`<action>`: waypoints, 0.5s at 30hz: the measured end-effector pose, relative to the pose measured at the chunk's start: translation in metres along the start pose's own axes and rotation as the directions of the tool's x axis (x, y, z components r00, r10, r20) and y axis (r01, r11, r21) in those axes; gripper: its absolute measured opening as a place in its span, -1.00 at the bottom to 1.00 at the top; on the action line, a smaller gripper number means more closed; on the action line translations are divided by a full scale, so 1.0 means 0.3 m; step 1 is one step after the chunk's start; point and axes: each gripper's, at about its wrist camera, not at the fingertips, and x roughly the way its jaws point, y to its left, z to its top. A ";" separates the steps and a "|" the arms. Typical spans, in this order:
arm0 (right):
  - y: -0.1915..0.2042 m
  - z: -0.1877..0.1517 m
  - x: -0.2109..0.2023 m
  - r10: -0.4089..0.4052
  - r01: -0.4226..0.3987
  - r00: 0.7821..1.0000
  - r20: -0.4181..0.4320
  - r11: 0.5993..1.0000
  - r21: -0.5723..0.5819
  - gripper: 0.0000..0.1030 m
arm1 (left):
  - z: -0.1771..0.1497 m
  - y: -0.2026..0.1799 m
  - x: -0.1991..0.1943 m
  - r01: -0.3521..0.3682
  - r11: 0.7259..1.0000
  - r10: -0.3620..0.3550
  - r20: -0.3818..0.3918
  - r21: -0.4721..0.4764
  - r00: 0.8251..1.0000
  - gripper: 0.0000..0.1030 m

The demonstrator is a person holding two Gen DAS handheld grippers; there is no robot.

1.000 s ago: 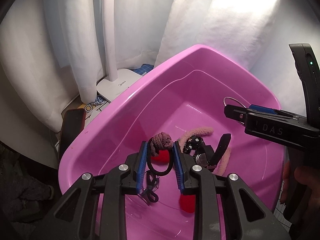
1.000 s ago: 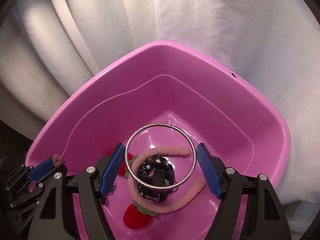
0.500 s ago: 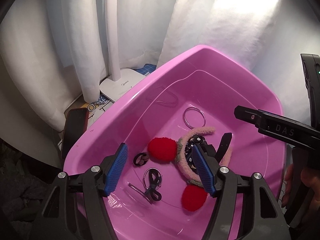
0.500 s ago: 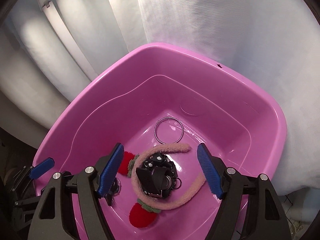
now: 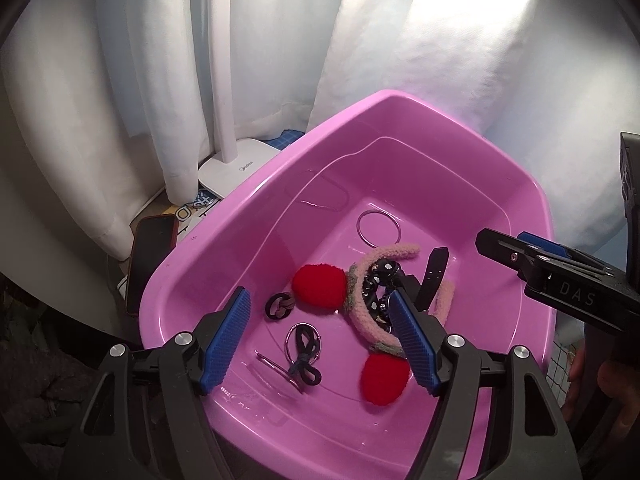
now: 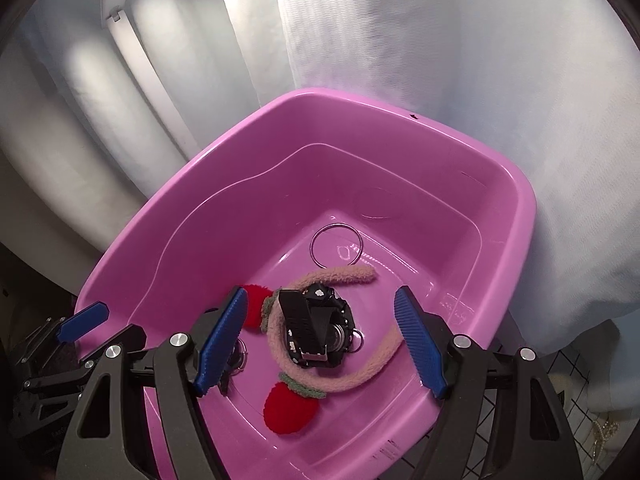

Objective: Organize jewelry
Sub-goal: 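Bring both tools back over the table toward the pouch and pearl clip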

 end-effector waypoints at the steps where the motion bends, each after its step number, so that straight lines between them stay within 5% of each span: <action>1: 0.003 -0.007 -0.013 -0.001 0.001 1.000 0.004 1.000 0.001 0.40 | -0.003 0.000 -0.008 0.000 1.000 0.000 0.003 0.002 1.000 0.39; 15: -0.007 -0.119 -0.178 -0.045 0.040 0.994 0.097 0.998 0.055 0.40 | -0.029 -0.019 -0.123 0.020 0.995 -0.028 0.082 0.093 0.996 0.54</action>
